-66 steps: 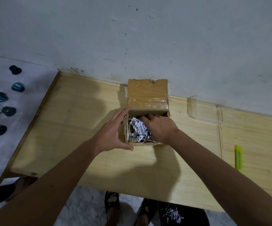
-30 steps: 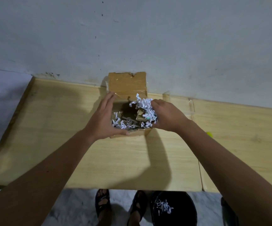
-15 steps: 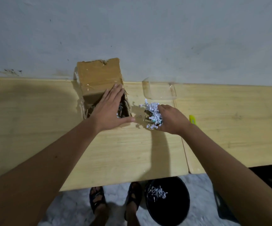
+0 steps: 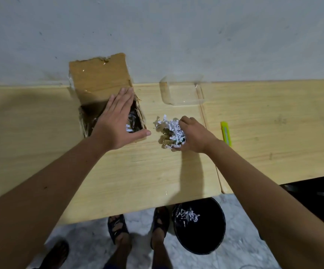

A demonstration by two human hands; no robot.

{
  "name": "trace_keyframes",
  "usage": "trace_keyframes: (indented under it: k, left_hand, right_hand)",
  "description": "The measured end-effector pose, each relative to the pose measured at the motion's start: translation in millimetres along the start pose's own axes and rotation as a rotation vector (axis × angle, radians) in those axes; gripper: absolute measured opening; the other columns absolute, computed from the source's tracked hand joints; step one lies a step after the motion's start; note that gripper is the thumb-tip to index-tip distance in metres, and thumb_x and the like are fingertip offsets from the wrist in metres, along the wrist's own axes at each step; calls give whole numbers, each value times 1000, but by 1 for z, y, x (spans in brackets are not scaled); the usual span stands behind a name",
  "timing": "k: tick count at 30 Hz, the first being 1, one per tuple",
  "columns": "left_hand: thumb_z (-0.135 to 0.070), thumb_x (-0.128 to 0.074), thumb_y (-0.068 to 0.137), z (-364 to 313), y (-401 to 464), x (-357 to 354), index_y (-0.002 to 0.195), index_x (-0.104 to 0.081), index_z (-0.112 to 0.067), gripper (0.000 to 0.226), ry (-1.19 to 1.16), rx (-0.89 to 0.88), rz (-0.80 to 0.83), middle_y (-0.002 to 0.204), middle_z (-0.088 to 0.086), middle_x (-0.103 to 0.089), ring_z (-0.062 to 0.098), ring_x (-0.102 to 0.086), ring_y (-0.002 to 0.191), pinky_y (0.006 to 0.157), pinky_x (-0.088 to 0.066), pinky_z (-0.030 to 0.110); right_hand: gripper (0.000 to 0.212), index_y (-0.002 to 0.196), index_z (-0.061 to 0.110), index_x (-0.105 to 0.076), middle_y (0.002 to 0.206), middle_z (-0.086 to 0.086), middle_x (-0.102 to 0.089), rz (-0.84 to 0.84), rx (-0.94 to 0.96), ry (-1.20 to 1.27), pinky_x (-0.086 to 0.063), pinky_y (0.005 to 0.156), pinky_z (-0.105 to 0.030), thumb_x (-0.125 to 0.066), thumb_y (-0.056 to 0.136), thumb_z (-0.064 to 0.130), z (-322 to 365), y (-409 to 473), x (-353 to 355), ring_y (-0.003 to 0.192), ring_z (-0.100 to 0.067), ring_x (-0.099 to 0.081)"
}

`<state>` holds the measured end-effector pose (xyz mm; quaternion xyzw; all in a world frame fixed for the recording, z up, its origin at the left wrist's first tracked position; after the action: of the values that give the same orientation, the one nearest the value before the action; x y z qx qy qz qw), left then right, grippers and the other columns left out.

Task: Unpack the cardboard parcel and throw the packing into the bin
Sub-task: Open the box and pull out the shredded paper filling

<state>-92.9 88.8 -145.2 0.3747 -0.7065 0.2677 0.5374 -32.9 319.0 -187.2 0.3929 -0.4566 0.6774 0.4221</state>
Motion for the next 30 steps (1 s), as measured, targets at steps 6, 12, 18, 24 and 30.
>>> trace_keyframes:
  k: [6,12,18,24,30]
  left_hand:
    - [-91,-47,79,2,0,-2,163,-8,-5,126,4,0,-13,173,4,-3,17,5,160,130,0,42]
    - [-94,-41,77,2,1,-1,163,-3,-7,128,10,9,17,173,3,2,16,9,159,130,0,43]
    - [-97,-40,75,1,1,4,163,4,-8,132,-20,21,57,172,1,10,14,13,158,130,3,40]
    - [-95,-50,72,7,-15,21,163,-10,-5,134,-86,12,-10,173,6,-4,16,1,160,131,-5,42]
    - [-78,-75,70,42,-44,44,155,-35,0,122,-179,44,-214,167,11,-29,23,-19,158,123,-29,54]
  right_hand:
    - [99,137,13,-53,129,-6,-48,18,-47,80,-47,99,-39,-93,58,55,-3,-5,0,116,-29,-50]
    - [101,143,16,-53,126,-2,-57,-70,-39,175,-49,96,-39,-95,58,51,-4,-15,13,115,-28,-55]
    - [96,139,18,-57,127,4,-55,-129,-28,228,-47,94,-30,-93,58,54,-2,-20,25,116,-20,-56]
    - [88,137,23,-59,129,7,-56,-154,18,227,-49,98,-36,-86,63,64,9,-18,39,120,-17,-55]
    - [55,132,24,-63,126,9,-60,-230,130,264,-51,96,-33,-78,84,47,56,8,57,114,-11,-59]
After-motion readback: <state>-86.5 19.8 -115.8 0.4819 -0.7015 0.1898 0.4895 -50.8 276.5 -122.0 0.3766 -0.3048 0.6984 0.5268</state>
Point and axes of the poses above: each hand's wrist, its own y-axis towards the middle knuckle, its own x-axis out of the back of the hand, z = x × y, the point moved 7 cm from there along y, towards the middle knuckle
